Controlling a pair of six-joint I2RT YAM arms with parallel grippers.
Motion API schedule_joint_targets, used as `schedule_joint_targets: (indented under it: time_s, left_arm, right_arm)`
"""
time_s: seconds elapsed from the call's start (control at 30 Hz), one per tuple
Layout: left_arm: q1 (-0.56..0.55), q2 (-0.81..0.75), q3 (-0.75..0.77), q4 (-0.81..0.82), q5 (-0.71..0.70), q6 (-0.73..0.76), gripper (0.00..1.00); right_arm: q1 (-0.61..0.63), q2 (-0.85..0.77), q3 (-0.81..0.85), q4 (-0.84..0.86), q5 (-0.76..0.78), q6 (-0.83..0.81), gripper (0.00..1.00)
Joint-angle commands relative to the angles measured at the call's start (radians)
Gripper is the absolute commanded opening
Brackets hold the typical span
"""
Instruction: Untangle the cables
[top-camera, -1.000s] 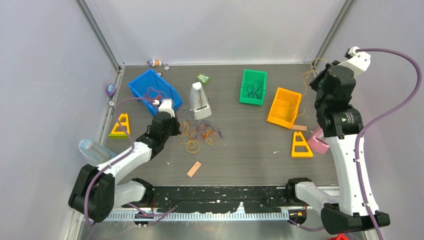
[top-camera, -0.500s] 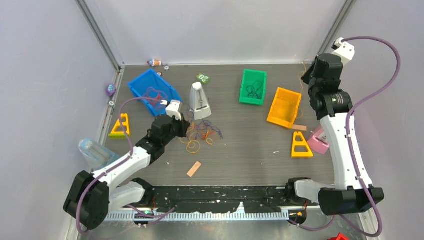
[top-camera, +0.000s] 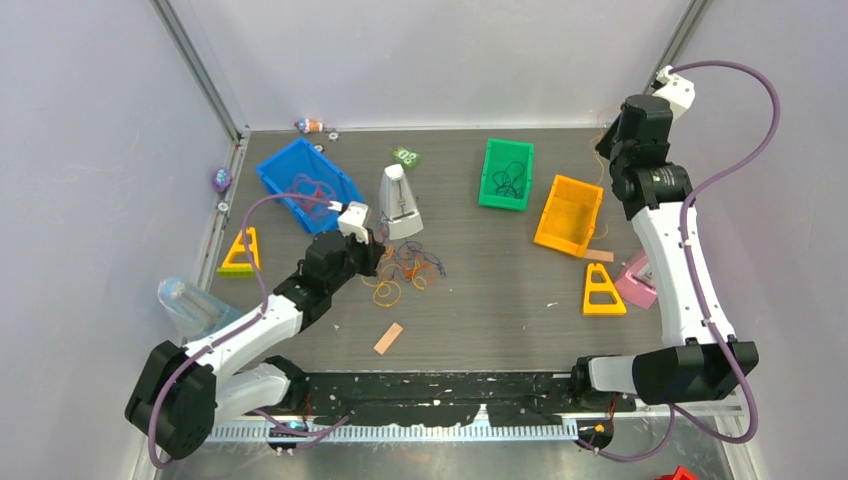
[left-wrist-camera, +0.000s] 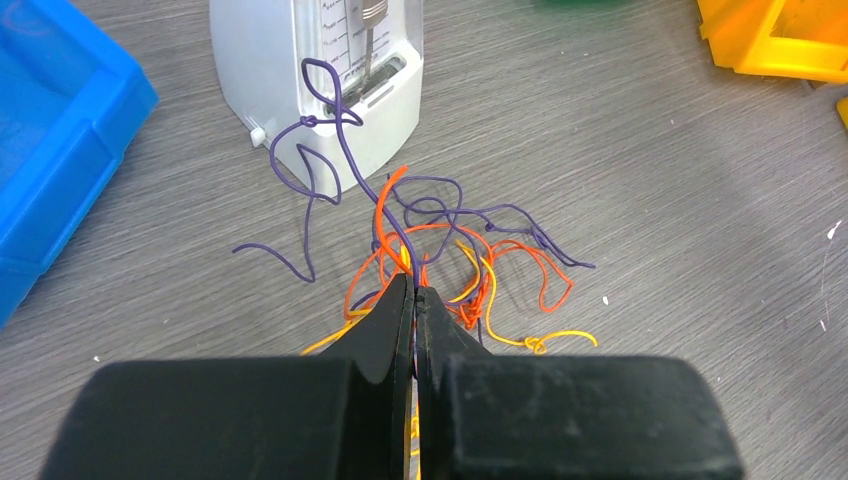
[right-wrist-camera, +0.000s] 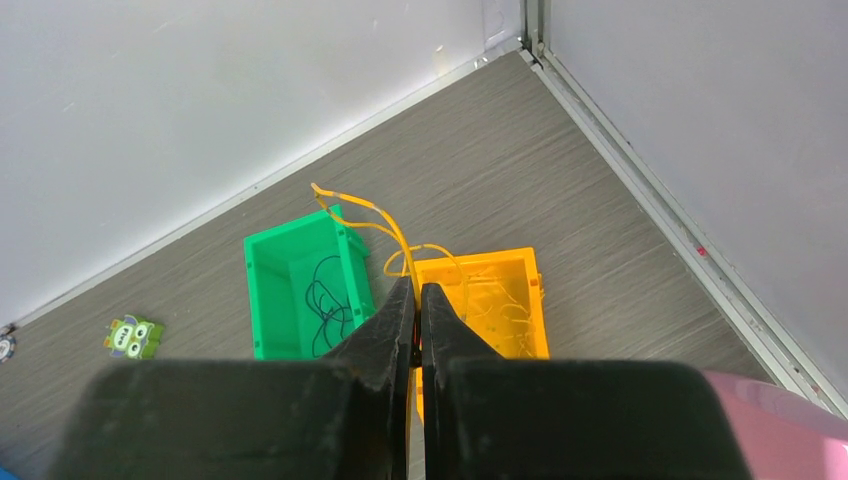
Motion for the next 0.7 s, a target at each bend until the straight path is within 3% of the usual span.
schedule_joint_targets:
  time_s: [0.0,0.3,0.47,0.67]
  left_arm:
    - [-0.008,-0.010,0.007,0.057,0.009,0.026,0.00]
    - [-0.012,0.004,0.015,0.055,0.039,0.029,0.00]
    - [-0.015,0.004,0.015,0.055,0.041,0.030,0.00]
    - [-0.018,0.010,0.019,0.053,0.041,0.034,0.00]
  right_arm:
    - [-0.014,0.014,-0.055,0.077,0.015,0.013,0.05]
    - [-0.053,0.130,-0.299,0.175,0.003,0.071,0.05]
    - [-0.062,0.323,-0.262,0.096,0.051,0.088,0.05]
    - [-0.062,0.548,-0.178,0.048,-0.036,0.078,0.05]
